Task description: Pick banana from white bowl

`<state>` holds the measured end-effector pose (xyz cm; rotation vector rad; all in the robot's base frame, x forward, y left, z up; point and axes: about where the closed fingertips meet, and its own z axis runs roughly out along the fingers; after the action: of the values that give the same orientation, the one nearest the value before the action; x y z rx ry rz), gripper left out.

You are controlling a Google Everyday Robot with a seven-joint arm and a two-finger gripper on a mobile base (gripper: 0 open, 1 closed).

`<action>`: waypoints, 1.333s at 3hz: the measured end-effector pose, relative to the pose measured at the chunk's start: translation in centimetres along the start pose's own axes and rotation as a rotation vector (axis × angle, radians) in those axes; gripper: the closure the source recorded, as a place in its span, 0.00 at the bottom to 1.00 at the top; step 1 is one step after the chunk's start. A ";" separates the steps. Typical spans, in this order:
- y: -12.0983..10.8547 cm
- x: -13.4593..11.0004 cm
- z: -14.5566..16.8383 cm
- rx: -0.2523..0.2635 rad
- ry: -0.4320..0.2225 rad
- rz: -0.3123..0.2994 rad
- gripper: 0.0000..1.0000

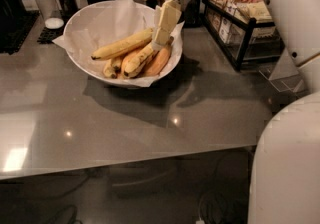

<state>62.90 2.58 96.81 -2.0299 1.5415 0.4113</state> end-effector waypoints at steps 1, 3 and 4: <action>0.0 0.0 0.0 0.000 0.000 0.000 0.20; -1.6 0.3 2.0 -0.003 -0.026 -0.005 0.12; -2.7 0.8 3.3 -0.009 -0.031 -0.004 0.14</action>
Offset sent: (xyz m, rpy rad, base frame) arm 0.0107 0.0030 -0.0091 0.0175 0.0088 -0.0006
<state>65.95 4.37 94.37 -2.0236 1.5200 0.4473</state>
